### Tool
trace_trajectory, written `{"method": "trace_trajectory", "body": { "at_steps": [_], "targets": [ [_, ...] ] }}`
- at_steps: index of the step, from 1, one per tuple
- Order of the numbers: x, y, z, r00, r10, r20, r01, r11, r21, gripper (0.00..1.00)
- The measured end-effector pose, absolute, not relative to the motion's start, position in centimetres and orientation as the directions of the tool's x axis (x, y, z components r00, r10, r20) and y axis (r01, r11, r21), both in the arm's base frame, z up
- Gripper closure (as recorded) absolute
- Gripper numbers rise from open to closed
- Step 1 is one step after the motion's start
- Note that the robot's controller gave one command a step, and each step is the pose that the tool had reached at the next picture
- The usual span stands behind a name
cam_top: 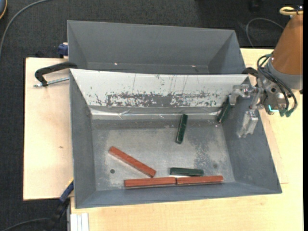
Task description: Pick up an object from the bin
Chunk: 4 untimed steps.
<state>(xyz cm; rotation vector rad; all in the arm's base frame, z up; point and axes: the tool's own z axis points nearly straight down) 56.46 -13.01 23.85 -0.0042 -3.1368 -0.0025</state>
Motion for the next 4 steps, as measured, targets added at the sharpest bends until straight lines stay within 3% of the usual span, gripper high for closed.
{"method": "trace_trajectory", "body": {
  "at_steps": [1, 2, 3, 4],
  "targets": [
    [55.9, -6.9, 12.1, -0.995, -0.102, 0.002, -0.102, 0.995, 0.003, 0.0],
    [59.3, -2.4, 6.9, -0.999, -0.046, -0.007, -0.046, 0.999, 0.003, 0.0],
    [60.5, -5.1, 7.2, -0.806, -0.592, -0.009, -0.592, 0.806, -0.005, 0.0],
    [60.6, -5.0, 7.5, -0.805, -0.593, -0.013, -0.593, 0.805, -0.007, 1.0]
  ]
}}
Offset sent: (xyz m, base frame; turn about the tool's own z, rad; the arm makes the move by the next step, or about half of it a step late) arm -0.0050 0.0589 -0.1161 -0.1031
